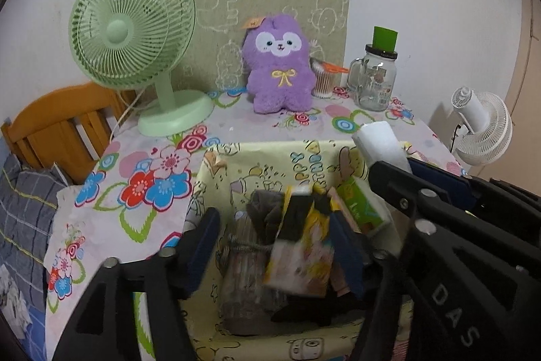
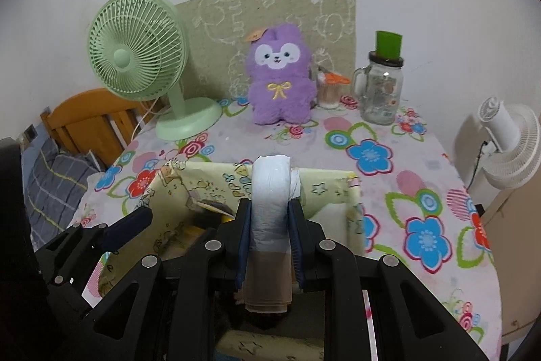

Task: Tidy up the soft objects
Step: 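Lower both items into the box and open both tools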

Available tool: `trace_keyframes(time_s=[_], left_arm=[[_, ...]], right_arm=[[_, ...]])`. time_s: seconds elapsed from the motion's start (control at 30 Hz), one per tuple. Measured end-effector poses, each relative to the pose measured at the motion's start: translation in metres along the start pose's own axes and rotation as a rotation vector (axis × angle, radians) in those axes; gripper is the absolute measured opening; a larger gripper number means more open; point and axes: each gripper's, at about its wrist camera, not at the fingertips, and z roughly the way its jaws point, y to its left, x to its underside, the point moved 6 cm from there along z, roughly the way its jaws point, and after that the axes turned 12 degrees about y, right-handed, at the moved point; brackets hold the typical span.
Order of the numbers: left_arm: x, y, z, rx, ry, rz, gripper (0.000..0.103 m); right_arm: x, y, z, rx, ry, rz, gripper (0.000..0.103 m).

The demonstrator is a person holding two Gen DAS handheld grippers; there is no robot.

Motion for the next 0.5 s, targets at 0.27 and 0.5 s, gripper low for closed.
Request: trace_keyframes(time_s=[0.27, 0.5], left_arm=[[0.008, -0.005, -0.003, 0.016, 0.009, 0.064, 0.085], [0.008, -0.005, -0.003, 0.01, 0.012, 0.058, 0.086]], right_arm=[[0.001, 0.007, 0.022, -0.021, 0.038, 0.009, 0.024], [0.001, 0.009, 0.024, -0.035, 0.038, 0.008, 0.038]])
